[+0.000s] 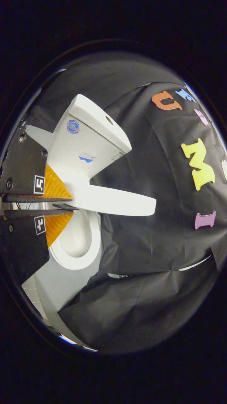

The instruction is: Open the toilet lid.

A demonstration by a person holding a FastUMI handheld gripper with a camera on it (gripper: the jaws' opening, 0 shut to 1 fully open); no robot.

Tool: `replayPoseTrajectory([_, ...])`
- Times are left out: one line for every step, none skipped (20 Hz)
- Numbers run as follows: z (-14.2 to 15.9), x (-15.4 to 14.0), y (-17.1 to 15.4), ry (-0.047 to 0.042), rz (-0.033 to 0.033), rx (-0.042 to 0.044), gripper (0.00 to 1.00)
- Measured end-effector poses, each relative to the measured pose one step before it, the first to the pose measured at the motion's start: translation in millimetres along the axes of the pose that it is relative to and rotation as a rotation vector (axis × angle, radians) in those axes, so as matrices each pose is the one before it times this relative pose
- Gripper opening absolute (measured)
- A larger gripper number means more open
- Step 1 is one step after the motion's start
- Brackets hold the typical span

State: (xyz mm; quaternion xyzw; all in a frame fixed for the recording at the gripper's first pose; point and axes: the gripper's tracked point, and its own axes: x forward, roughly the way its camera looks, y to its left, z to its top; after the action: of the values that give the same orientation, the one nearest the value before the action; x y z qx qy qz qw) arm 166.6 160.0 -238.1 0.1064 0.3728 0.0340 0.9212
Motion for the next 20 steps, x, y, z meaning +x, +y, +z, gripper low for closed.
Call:
replayPoseTrajectory([0.02, -0.21, 0.45, -0.00031, 0.00275, -0.00432, 0.12])
replayPoseTrajectory([0.76, 0.07, -0.12, -0.00109, 0.00161, -0.00680, 0.12])
replayPoseTrajectory([-0.39, 0.26, -0.30, -0.00138, -0.00105, -0.00309, 0.12])
replayPoseTrajectory([0.80, -0.34, 1.93, -0.00171, 0.00265, -0.00370, 0.12])
replayPoseTrajectory([0.89, 0.48, -0.85, -0.00311, -0.00001, -0.00779, 0.12])
replayPoseTrajectory([0.55, -0.40, 1.18, -0.00219, 0.00491, -0.00635, 0.12])
replayPoseTrajectory([-0.32, 0.83, -0.88, -0.00285, 0.00001, -0.00951, 0.12])
replayPoseTrajectory([-0.59, -0.29, 0.21, -0.00084, 0.00126, -0.00575, 0.12])
replayPoseTrajectory([0.11, 0.89, 0.22, -0.00234, -0.00061, -0.01070, 0.12])
replayPoseTrajectory([-0.41, 0.01, -0.71, -0.00010, -0.00039, -0.00362, 0.12])
replayPoseTrajectory([0.45, -0.13, 1.12, -0.00149, 0.00308, -0.00657, 0.12])
replayPoseTrajectory([0.04, 0.34, -0.60, -0.00184, 0.00088, -0.00496, 0.12])
replayPoseTrajectory([-0.27, 0.30, 1.09, -0.00170, 0.00316, -0.00565, 0.12])
replayPoseTrajectory([0.50, -0.12, -0.89, -0.00176, -0.00147, -0.01105, 0.12])
replayPoseTrajectory([-0.30, 0.02, 0.48, -0.00117, -0.00030, -0.00503, 0.12])
replayPoseTrajectory([0.46, 0.16, -0.73, -0.00186, -0.00160, -0.00665, 0.12])
replayPoseTrajectory([-0.30, 0.60, 0.53, -0.00019, -0.00027, 0.00141, 0.12])
replayPoseTrajectory([0.58, -0.66, 0.93, -0.00069, 0.00257, -0.00303, 0.12])
replayPoseTrajectory([-0.62, 0.13, 0.20, -0.00075, 0.00319, 0.00012, 0.12])
replayPoseTrajectory([0.14, -0.54, 1.63, 0.00183, 0.00781, -0.00633, 0.12])
